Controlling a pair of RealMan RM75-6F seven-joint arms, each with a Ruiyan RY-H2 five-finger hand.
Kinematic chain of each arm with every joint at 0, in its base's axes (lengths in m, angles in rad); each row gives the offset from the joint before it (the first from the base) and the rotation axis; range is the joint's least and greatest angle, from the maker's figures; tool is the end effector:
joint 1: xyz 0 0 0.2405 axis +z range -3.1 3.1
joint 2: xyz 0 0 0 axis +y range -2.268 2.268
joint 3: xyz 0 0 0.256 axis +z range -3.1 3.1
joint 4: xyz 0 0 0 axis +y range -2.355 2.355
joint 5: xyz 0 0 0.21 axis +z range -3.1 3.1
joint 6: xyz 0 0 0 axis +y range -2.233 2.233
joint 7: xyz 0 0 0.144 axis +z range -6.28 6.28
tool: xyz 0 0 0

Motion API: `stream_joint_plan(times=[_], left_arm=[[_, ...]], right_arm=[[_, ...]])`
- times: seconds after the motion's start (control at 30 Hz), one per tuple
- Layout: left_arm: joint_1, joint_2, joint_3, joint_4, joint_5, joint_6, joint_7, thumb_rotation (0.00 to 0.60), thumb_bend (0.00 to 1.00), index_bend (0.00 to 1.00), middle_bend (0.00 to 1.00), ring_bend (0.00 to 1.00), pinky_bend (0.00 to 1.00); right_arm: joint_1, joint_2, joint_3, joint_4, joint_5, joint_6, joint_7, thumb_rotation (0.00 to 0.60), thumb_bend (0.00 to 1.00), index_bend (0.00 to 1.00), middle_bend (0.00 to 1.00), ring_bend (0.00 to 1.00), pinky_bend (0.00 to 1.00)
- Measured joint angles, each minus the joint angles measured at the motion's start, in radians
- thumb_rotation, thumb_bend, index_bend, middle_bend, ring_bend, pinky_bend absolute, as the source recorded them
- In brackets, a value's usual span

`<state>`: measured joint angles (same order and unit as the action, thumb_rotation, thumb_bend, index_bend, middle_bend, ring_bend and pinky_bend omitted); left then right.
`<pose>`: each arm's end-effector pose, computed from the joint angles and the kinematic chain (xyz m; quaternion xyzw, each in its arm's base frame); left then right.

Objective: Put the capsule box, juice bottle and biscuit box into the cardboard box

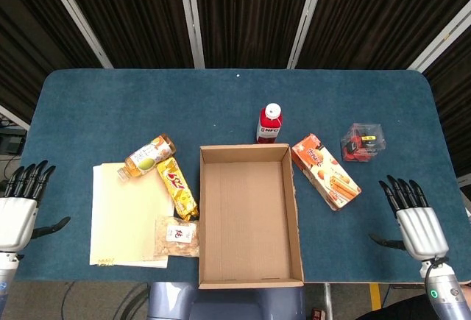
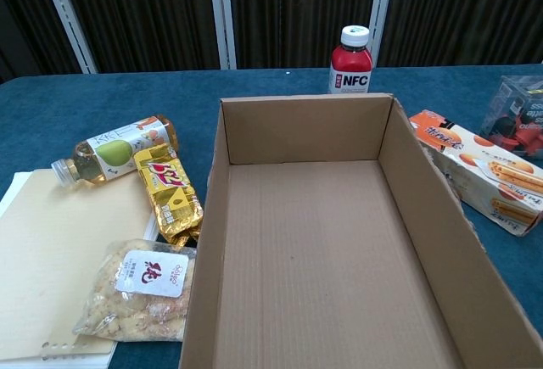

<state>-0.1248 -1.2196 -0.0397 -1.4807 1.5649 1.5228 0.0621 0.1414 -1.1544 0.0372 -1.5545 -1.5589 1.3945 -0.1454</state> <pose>-0.3102 0.1924 0.1383 -0.6291 -0.3256 -0.3928 0.5864 -0.3076 -0.1957 0.1361 0.6710 -0.3317 0.3356 0.5719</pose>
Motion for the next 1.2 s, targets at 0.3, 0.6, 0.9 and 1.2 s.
stream_joint_plan(times=[0.3, 0.6, 0.9, 1.2], left_arm=[[-0.010, -0.010, -0.017, 0.000, -0.101, -0.081, 0.049, 0.505, 0.00, 0.00, 0.00, 0.00, 0.00], [-0.017, -0.052, -0.043, -0.012, -0.156, -0.087, 0.160, 0.501, 0.00, 0.00, 0.00, 0.00, 0.00], [-0.029, -0.088, -0.052, -0.010, -0.112, -0.043, 0.199, 0.503, 0.00, 0.00, 0.00, 0.00, 0.00], [-0.044, -0.117, -0.053, -0.010, -0.106, -0.048, 0.247, 0.502, 0.00, 0.00, 0.00, 0.00, 0.00]], right_arm=[[0.121, 0.054, 0.059, 0.012, 0.033, -0.146, -0.071, 0.600, 0.05, 0.00, 0.00, 0.00, 0.00], [0.248, 0.127, 0.114, 0.000, 0.104, -0.358, -0.089, 0.600, 0.06, 0.00, 0.00, 0.00, 0.00], [0.391, 0.163, 0.152, 0.040, 0.236, -0.635, -0.074, 0.600, 0.08, 0.00, 0.00, 0.00, 0.00], [0.557, 0.148, 0.198, 0.167, 0.317, -0.808, -0.072, 0.600, 0.08, 0.00, 0.00, 0.00, 0.00]])
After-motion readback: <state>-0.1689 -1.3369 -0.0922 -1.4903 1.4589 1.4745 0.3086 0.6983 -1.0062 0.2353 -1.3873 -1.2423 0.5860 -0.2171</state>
